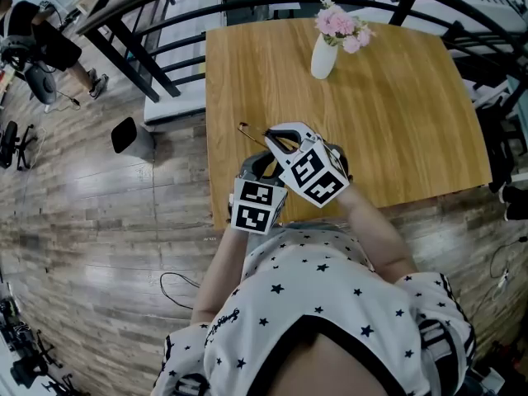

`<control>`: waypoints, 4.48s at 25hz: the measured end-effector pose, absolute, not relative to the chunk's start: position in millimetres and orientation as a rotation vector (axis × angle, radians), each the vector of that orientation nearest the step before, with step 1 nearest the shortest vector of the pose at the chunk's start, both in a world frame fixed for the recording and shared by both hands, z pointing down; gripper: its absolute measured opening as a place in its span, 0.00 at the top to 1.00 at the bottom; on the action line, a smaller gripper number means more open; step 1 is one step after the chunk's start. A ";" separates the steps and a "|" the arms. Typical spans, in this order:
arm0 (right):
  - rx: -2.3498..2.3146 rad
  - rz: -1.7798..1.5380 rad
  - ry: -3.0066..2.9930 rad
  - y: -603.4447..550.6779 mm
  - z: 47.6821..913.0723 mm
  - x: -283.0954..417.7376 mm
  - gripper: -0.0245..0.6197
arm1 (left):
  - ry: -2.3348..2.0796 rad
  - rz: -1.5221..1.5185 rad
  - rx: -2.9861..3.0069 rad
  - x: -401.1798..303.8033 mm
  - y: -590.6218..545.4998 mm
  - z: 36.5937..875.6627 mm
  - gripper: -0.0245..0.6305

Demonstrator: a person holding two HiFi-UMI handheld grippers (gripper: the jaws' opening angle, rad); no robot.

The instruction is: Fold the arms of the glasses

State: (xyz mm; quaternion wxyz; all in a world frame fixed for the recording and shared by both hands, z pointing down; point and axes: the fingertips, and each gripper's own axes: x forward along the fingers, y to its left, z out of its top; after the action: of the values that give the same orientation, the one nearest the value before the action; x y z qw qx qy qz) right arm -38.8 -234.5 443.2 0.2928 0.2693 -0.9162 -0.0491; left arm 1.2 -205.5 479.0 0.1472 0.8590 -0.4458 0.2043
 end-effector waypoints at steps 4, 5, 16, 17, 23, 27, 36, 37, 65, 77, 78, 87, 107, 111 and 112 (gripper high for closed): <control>0.710 -0.103 -2.457 -233.0 440.3 -37.7 0.93 | -1.277 0.586 2.479 5.6 -207.1 473.6 0.87; 0.710 -0.104 -2.456 -233.1 440.1 -37.4 0.93 | -1.275 0.587 2.481 6.1 -207.4 473.5 0.87; 0.726 -0.117 -2.446 -237.3 437.9 -35.9 0.93 | -1.277 0.595 2.481 4.0 -208.0 472.7 0.87; 0.730 -0.116 -2.445 -238.4 437.7 -35.1 0.93 | -1.279 0.594 2.479 3.3 -208.0 472.8 0.87; 0.749 -0.112 -2.432 -243.1 438.5 -29.8 0.93 | -1.286 0.564 2.469 -0.6 -207.7 471.3 0.87; 0.767 -0.108 -2.421 -247.9 440.7 -25.5 0.93 | -1.304 0.516 2.451 -6.3 -209.1 469.2 0.87; 0.827 -0.097 -2.403 -262.9 437.1 -10.6 0.93 | -1.351 0.408 2.395 -23.7 -207.3 465.7 0.83; 0.834 -0.097 -2.403 -264.3 435.6 -9.1 0.93 | -1.363 0.397 2.386 -26.6 -207.0 465.3 0.83; 0.933 -0.143 -2.437 -285.8 398.8 6.4 0.93 | -1.421 0.399 2.293 -46.7 -195.5 492.2 0.69; 0.906 -0.151 -2.429 -276.5 405.8 3.2 0.93 | -1.480 0.355 2.260 -59.1 -197.8 486.1 0.69; 0.903 -0.152 -2.428 -274.7 407.0 3.1 0.93 | -1.487 0.347 2.255 -60.4 -197.7 485.4 0.70; 0.883 -0.142 -2.413 -259.2 418.9 4.4 0.93 | -1.545 0.268 2.221 -68.8 -200.7 474.7 0.73; 0.827 -0.126 -2.428 -233.9 425.3 -9.8 0.93 | -1.560 0.144 2.231 -58.8 -210.1 446.1 0.86; 0.819 -0.122 -2.433 -230.5 426.6 -12.5 0.93 | -1.549 0.140 2.245 -54.6 -210.7 443.3 0.87; 0.817 -0.123 -2.434 -229.6 427.2 -13.4 0.93 | -1.547 0.138 2.247 -53.9 -210.5 443.1 0.88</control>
State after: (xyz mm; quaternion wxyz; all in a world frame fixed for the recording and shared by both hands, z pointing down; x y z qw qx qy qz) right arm -13.4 -229.6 427.2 0.2816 0.3050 -0.9086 -0.0459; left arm -53.9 -210.5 443.1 0.2037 0.8054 -0.5545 0.0496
